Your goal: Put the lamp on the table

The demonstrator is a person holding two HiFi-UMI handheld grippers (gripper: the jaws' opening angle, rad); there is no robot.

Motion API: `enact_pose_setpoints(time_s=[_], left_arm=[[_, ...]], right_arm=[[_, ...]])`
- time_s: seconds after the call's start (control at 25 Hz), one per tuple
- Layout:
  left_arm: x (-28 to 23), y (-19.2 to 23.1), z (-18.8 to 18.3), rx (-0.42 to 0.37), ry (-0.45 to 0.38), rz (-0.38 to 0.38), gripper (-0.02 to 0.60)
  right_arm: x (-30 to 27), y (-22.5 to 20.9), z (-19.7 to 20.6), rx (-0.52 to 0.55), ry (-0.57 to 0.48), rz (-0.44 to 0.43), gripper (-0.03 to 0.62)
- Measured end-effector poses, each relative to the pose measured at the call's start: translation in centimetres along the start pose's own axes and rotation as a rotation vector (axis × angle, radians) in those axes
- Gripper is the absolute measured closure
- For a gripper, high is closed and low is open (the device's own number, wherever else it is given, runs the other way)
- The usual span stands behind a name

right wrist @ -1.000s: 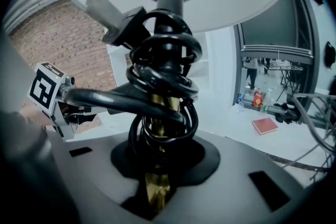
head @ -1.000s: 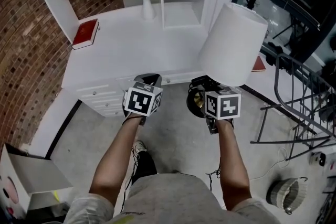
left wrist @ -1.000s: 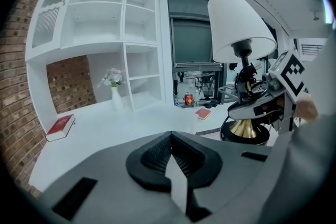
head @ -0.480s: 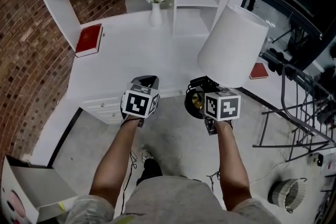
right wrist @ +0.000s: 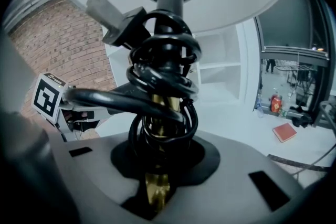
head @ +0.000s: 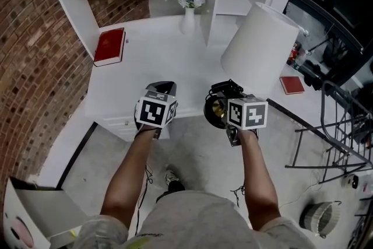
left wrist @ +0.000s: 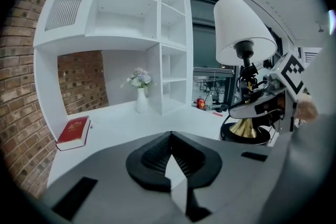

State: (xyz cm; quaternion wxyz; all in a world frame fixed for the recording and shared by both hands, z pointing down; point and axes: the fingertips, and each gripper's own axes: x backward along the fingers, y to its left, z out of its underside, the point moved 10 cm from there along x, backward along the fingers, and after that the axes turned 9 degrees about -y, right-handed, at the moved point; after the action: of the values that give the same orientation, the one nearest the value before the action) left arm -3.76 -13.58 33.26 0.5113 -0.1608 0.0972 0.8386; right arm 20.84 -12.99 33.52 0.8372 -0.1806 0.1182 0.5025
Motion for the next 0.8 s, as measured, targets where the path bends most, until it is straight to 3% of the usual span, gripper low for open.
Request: enact_pose_setpoints(time_s=[0.36, 0.56, 0.8], left_arm=[[-0.8, 4.7, 0.1, 0.001, -0.003, -0.002, 0.586], [-1.0, 7.4, 0.1, 0.048, -0.023, -0.032, 0.586], [-1.5, 9.0, 0.2, 0.026, -0.008, -0.009, 0.586]], right_arm=[[-4.7, 2.9, -1.8, 0.016, 0.003, -0.010, 0.507], [-6.8, 4.2, -2.5, 0.019, 0.006, -0.009, 0.506], [-8.3, 5.4, -3.0, 0.031, 0.010, 0.002, 0.505]])
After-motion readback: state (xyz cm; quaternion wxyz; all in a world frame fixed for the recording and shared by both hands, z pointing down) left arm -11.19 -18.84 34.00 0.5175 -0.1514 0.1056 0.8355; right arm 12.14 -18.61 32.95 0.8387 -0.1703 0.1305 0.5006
